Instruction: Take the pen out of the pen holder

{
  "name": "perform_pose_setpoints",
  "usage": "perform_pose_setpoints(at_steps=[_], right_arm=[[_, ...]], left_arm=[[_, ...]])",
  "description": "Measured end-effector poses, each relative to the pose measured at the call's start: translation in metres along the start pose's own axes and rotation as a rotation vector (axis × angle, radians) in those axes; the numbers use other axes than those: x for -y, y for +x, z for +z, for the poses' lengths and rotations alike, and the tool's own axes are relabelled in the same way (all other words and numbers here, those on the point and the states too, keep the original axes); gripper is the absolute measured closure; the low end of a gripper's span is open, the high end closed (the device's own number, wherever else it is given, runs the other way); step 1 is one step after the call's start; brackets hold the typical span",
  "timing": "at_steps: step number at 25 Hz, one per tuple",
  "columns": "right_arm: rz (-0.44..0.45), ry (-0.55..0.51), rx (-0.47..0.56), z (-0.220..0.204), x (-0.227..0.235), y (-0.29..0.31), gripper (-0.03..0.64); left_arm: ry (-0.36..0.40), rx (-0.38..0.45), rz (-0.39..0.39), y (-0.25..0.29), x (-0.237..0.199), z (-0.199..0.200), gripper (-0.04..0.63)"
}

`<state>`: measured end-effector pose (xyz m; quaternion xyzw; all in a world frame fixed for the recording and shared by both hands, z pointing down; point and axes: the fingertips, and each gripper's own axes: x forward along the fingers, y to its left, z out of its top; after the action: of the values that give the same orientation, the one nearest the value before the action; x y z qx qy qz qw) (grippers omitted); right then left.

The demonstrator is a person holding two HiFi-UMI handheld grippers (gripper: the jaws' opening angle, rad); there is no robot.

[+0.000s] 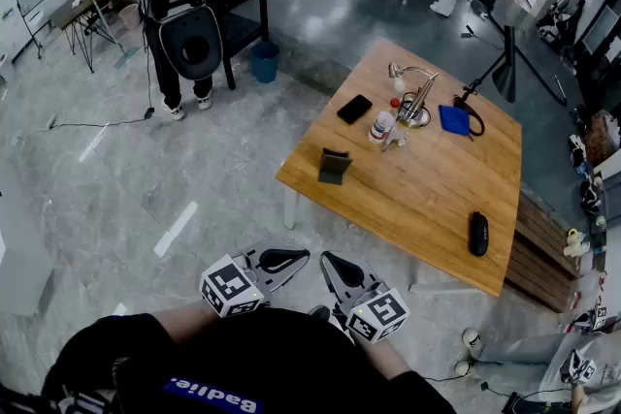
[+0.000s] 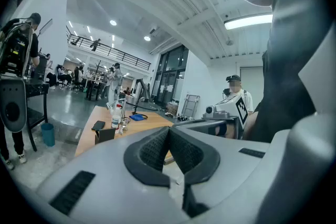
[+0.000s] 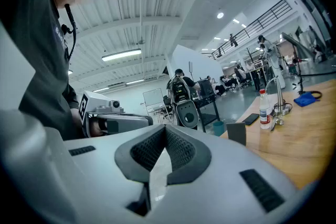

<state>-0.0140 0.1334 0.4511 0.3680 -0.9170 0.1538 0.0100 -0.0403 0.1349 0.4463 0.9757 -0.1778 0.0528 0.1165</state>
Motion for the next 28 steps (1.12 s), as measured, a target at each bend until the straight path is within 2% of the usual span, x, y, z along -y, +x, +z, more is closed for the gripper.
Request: perform_pose_setpoints(at_steps=[10,21,28], right_arm=[[0.012,0.001,-0.008,0.000,0.004,0.001,0.614],[0.064,0.019,0.018,0.009,0.019,-0.009,0.614],[0.114,0.027,0.008,0.005,0.046,-0.028,0.614]], left_arm=[[0.002,-0.001,0.015,0.004,-0.002,0.001,0.586],[0.011,-0.005,0.047,0.025,-0.003,0.008,0.586],[0.006,-0.009,0.116,0.056,-0.001,0.006,0.586]])
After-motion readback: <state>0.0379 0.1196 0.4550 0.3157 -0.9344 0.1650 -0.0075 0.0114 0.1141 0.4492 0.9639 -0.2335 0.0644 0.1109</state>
